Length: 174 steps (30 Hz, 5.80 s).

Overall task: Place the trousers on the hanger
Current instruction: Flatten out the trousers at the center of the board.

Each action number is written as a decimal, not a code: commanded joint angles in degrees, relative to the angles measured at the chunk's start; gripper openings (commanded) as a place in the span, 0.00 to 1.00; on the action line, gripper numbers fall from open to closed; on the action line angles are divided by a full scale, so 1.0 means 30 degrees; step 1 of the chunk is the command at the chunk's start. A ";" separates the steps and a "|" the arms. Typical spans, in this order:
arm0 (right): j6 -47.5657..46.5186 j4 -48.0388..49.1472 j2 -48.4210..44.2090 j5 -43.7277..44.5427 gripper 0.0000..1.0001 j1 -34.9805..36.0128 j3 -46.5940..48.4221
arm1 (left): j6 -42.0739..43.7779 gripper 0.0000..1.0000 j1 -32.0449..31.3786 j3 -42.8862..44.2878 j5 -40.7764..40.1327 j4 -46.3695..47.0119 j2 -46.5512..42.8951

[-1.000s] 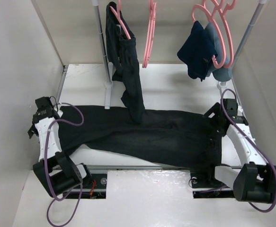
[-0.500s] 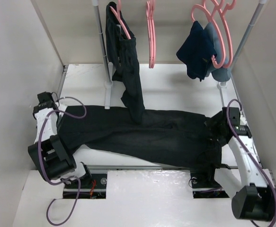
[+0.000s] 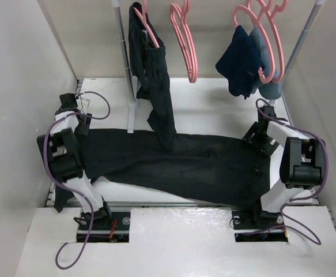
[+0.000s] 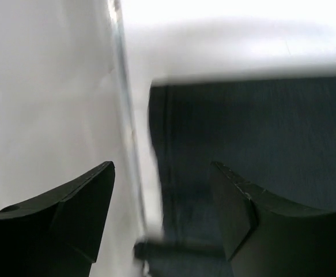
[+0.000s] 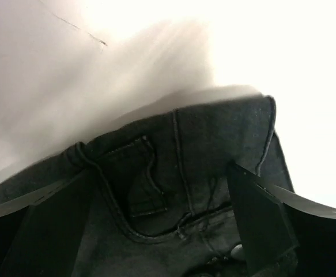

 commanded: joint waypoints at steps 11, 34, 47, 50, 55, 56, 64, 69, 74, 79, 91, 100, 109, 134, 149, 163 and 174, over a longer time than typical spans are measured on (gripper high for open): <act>-0.3237 0.0945 0.3772 0.1835 0.00 -0.0315 0.5022 | -0.1719 0.00 -0.0564 0.3592 -0.0160 0.1230 0.5687; -0.2681 0.1705 -0.0265 0.3007 0.00 -0.0959 0.1980 | 0.2119 0.00 -0.0097 -0.5672 -0.3621 -0.0850 -0.5061; -0.3325 0.2408 0.3415 0.2599 0.00 -0.1135 0.7279 | 0.0246 0.00 -0.1062 0.4319 -0.3059 -0.0059 0.1105; -0.3325 0.2408 0.4066 0.2599 0.00 -0.1135 0.8449 | -0.0397 0.00 -0.1325 0.6312 -0.3238 0.0146 0.3012; -0.3764 0.2381 0.4067 0.2309 0.62 -0.0959 0.9187 | -0.0840 0.13 -0.1884 0.9150 -0.4058 0.0092 0.5011; -0.3764 0.2060 0.4067 0.2133 0.72 -0.0959 0.9390 | -0.0840 0.22 -0.2116 0.9419 -0.4058 -0.1073 0.5188; -0.0634 -0.0783 -0.0642 0.1488 0.99 -0.1162 0.4308 | 0.2114 0.47 -0.0979 0.4974 -0.1541 -0.6849 0.0806; 0.1392 -0.1545 -0.5010 0.0725 0.99 -0.1164 0.0696 | 0.5017 0.49 0.0985 0.0941 -0.0484 -1.1130 -0.0844; 0.2912 -0.2893 -0.7618 0.0288 0.99 -0.1514 -0.2290 | 0.6189 0.50 0.1632 -0.3142 -0.1158 -1.0110 -0.1959; 0.4610 -0.3803 -1.0778 -0.0533 0.99 -0.1516 -0.4403 | 0.6455 0.51 0.1632 -0.4813 -0.0308 -0.8852 -0.1581; 0.5933 -0.1463 -0.9560 -0.1180 0.77 -0.1516 -0.6868 | 0.3818 0.00 0.1983 -0.2739 -0.1099 -0.4629 0.1293; 0.6837 -0.0317 -0.7793 -0.1180 0.00 -0.2131 -0.7249 | 0.2295 0.00 0.1983 -0.0100 -0.0633 -0.2784 0.0853; 0.9855 -0.3360 -1.2833 -0.0186 0.03 -0.3156 -0.7748 | 0.2295 0.35 0.1983 -0.0536 -0.1420 -0.3311 0.2201; -0.0835 0.0826 0.2450 -0.2674 0.95 -0.2160 0.9207 | -0.7311 0.70 0.0606 1.0179 0.4997 -0.0616 0.4598; -0.1157 -0.0786 0.9368 -0.2879 0.92 -0.2160 1.2703 | -0.8398 0.91 0.0430 1.3936 0.3647 -0.1993 1.0580; -0.2121 -0.0786 0.8758 -0.2527 0.00 -0.2336 1.1856 | -0.7814 0.00 0.0079 1.3260 0.4145 -0.2461 1.1137; -0.2915 0.1761 0.2526 -0.1883 0.00 -0.2336 0.7668 | -0.4593 0.00 0.0079 1.1709 0.2827 -0.2229 0.5078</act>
